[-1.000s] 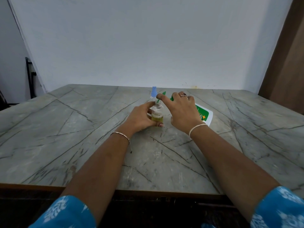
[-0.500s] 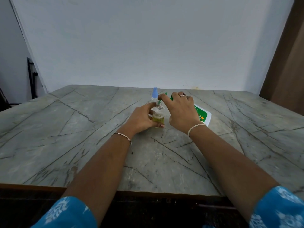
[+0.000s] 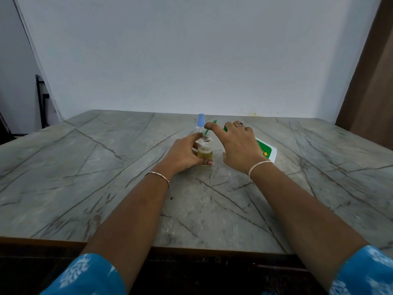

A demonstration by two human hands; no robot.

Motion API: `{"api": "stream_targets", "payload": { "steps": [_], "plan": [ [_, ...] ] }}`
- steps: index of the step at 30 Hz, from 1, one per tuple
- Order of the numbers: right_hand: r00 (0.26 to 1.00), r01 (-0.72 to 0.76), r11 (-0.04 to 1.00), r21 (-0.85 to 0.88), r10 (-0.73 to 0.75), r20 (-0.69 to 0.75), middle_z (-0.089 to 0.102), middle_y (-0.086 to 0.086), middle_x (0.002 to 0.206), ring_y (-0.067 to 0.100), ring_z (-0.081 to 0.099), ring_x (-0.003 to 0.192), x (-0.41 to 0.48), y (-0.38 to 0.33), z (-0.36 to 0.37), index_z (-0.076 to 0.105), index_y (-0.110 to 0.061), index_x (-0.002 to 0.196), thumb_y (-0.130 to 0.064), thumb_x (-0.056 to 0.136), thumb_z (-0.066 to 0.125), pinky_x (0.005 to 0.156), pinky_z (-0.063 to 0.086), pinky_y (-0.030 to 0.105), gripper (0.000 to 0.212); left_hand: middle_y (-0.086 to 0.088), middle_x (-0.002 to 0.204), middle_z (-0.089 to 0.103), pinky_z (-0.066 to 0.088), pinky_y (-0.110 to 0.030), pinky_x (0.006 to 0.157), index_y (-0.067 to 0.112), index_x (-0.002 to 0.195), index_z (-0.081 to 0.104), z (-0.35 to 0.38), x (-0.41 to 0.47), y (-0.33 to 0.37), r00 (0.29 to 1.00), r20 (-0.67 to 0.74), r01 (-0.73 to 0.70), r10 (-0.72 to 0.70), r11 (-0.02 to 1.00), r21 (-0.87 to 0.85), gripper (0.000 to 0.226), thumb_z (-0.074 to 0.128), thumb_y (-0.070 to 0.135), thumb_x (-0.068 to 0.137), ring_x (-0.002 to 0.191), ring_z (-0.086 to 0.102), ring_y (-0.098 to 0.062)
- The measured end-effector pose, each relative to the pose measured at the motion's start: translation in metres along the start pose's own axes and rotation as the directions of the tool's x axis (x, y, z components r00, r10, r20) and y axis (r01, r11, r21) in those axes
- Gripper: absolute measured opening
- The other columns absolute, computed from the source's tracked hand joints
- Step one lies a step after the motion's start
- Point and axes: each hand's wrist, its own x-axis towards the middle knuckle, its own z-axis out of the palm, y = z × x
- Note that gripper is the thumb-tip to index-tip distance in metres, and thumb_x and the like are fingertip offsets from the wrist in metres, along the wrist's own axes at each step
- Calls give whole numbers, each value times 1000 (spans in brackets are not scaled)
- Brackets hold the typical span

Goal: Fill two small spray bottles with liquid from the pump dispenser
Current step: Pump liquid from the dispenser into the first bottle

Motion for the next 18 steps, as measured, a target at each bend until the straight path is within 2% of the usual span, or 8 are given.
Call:
{"api": "stream_targets", "payload": {
  "steps": [9,14,18],
  "plan": [
    [999,-27,999,-41,25,-43,52,12,115,33,49,109,3,-10,1,19,-33,133,-12,75,68,89,43,47,79,-5,122,63,41,-18,83,21,139,44,0,-1,1,1000,7,-5,5,1000,6,86,86,30,65,90,58,-11],
    [999,-31,998,-57,29,-41,52,12,115,33,50,108,2,-9,2,17,-35,137,-11,75,67,89,43,47,83,-4,119,63,42,-19,83,23,138,46,0,1,-1,1000,9,-7,7,1000,-3,85,87,32,64,90,60,-12],
    [999,-26,997,-74,23,-43,53,13,114,33,50,107,0,-7,3,11,-37,141,-11,76,66,88,44,48,89,3,111,61,41,-19,82,23,138,46,0,3,-2,1000,10,0,0,1000,-4,85,87,33,64,90,61,-12]
  ]
}}
